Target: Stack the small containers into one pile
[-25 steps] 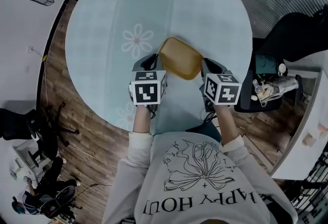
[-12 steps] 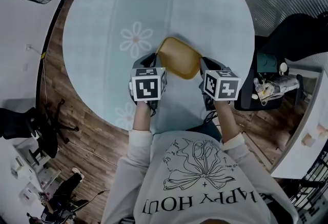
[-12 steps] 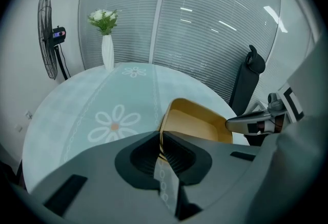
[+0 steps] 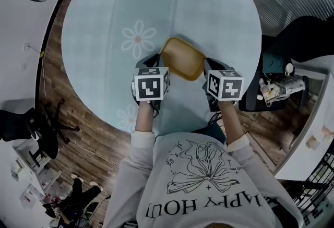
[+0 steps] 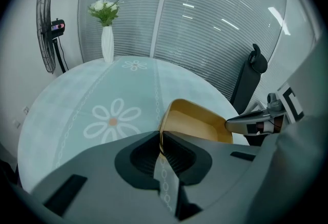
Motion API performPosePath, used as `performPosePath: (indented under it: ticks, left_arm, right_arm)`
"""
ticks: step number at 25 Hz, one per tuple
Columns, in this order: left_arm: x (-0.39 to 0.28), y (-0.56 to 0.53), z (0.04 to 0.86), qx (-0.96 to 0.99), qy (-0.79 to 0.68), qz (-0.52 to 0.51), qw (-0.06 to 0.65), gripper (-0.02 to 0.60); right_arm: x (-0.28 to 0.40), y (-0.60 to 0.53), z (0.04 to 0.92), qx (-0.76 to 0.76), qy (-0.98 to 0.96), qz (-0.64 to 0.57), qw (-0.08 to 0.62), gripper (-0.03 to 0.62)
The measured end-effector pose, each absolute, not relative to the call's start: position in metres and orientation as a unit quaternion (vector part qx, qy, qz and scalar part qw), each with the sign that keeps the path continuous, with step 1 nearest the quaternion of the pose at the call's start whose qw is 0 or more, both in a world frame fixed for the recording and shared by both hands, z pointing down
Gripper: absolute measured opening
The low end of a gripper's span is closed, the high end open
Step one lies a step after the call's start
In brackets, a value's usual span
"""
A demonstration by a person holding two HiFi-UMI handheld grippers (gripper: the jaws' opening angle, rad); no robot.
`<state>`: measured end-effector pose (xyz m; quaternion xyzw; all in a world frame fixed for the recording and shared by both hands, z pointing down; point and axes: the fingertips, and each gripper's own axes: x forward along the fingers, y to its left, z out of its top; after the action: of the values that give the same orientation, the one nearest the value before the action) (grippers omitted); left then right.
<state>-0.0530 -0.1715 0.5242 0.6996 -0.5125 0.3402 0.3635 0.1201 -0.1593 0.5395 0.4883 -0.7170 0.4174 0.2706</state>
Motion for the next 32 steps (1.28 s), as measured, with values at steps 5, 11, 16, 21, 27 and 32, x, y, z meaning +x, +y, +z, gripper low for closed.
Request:
performPosePath:
  ticks: [5, 11, 16, 21, 27, 32]
  left_arm:
    - [-0.053, -0.174, 0.531, 0.700, -0.510, 0.336, 0.369, 0.032]
    - [-0.056, -0.174, 0.541, 0.694, -0.511, 0.342, 0.376, 0.130]
    - [-0.060, -0.175, 0.538, 0.694, -0.520, 0.329, 0.375, 0.133]
    - [-0.066, -0.180, 0.509, 0.705, -0.544, 0.298, 0.343, 0.133]
    - [-0.069, -0.188, 0.456, 0.732, -0.570, 0.241, 0.285, 0.084]
    - [-0.070, -0.187, 0.411, 0.755, -0.581, 0.190, 0.238, 0.026]
  right_arm:
    - [0.118, -0.162, 0.540, 0.493, -0.725, 0.389, 0.284, 0.038]
    - [0.109, -0.169, 0.533, 0.486, -0.745, 0.374, 0.262, 0.146]
    - [0.110, -0.175, 0.522, 0.500, -0.751, 0.359, 0.241, 0.147]
    - [0.115, -0.180, 0.505, 0.518, -0.754, 0.344, 0.210, 0.142]
    - [0.115, -0.189, 0.464, 0.542, -0.773, 0.283, 0.169, 0.056]
    - [0.106, -0.188, 0.429, 0.548, -0.787, 0.246, 0.143, 0.011]
